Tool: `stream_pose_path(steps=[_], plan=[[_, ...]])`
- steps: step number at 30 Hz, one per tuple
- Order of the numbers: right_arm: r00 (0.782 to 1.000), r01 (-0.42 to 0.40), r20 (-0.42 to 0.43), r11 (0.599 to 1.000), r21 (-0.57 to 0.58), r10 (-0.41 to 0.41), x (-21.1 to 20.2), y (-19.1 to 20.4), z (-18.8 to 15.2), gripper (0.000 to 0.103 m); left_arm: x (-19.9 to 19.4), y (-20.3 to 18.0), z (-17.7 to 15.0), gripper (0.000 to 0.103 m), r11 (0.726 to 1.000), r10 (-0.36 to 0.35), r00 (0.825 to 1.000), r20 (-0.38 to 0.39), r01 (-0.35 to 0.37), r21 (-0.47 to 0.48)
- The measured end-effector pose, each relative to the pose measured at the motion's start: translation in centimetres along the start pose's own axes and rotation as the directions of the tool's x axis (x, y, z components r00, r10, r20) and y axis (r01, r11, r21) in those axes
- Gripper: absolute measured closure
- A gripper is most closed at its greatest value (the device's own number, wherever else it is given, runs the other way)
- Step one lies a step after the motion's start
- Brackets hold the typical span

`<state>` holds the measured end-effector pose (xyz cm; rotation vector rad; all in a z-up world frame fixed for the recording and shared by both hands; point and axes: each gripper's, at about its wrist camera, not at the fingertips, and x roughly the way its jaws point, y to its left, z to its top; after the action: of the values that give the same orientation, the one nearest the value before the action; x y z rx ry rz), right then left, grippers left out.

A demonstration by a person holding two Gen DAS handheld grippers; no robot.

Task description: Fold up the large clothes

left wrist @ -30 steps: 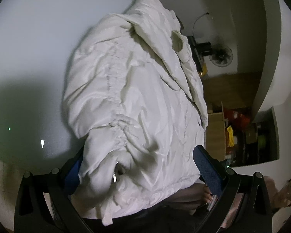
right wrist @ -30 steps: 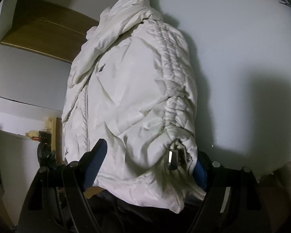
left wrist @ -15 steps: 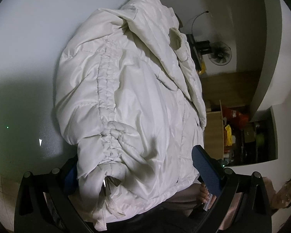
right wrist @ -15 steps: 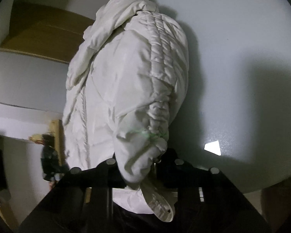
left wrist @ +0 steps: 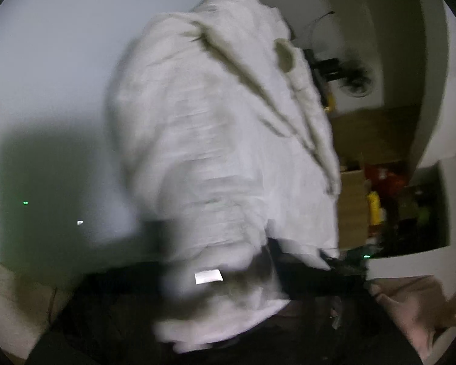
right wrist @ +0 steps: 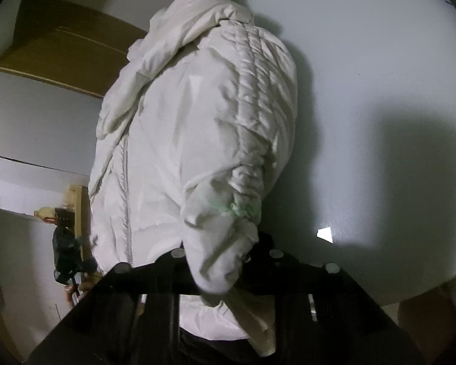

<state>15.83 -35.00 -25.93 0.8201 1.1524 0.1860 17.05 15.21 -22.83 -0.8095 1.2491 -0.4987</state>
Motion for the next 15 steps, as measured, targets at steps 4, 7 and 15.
stream_pose_path(steps=[4, 7, 15], plan=[[1.0, -0.006, 0.014, 1.0, -0.013, 0.007, -1.0, 0.5, -0.3, 0.09, -0.7, 0.1, -0.7, 0.085, 1.0, 0.011, 1.0, 0.01, -0.011, 0.015], [0.999, -0.013, 0.038, 0.999, -0.036, 0.014, -2.6, 1.5, -0.8, 0.09, -1.5, -0.8, -1.5, 0.087, 0.999, 0.015, 1.0, 0.01, -0.015, 0.041], [0.998, 0.056, -0.016, 0.997, -0.046, -0.056, -2.8, -1.0, -1.9, 0.079, -1.8, 0.9, -2.4, 0.082, 1.0, 0.015, 0.999, -0.033, -0.015, 0.015]])
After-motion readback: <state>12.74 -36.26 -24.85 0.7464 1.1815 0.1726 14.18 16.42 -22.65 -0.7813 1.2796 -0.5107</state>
